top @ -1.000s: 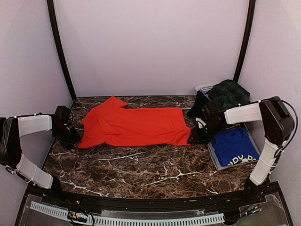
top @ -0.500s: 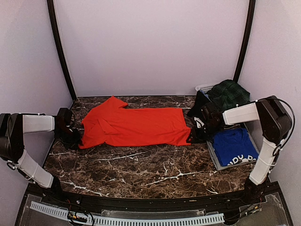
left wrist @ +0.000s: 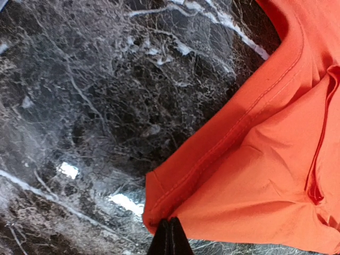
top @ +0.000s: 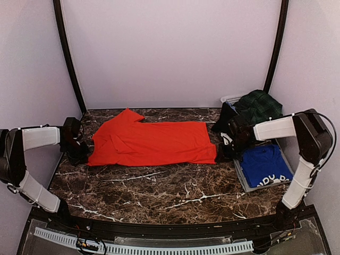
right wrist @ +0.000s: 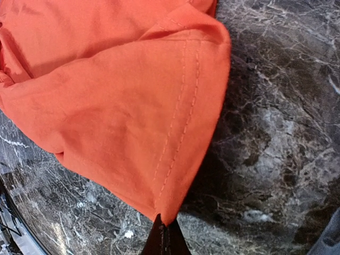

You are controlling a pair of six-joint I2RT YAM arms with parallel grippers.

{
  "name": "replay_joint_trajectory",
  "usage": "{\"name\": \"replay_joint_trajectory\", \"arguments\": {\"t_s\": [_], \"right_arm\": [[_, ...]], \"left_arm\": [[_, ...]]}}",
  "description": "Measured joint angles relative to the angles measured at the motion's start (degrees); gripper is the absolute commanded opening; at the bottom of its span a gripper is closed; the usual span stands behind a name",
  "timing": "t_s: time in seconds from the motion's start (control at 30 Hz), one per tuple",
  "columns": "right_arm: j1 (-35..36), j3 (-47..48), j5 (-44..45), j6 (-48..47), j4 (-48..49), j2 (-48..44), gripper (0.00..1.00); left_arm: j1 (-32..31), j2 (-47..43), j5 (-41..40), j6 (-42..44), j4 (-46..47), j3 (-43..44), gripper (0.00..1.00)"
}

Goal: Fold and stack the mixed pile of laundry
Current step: Smooth out the 1/3-folded T-shirt at the center of the board.

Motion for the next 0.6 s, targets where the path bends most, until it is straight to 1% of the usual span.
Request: {"name": "replay_joint_trajectory", "arguments": {"t_s": [0.13, 0.33, 0.47, 0.6], "right_arm": [[0.0, 0.0, 1.7, -0.3, -2.7, -3.3, 0.0], [0.0, -1.4, 3.9, -0.5, -5.5, -6.4, 0.0], [0.0, -4.0, 4.2, -0.2, -7.2, -8.0, 0.0], [0.2, -5.9, 4.0, 0.1, -8.2, -8.0, 0.0]], "left_arm": [[0.0, -2.2, -2.6, 1.7, -3.0, 1.6, 0.0], [0.0, -3.4, -3.3, 2.5, -7.6, 2.4, 0.0], [0.0, -6.9, -1.1, 1.8, -10.3, 2.1, 0.0], [-0.2, -11.3, 1.0, 0.2, -11.6, -0.3, 0.02]]}}
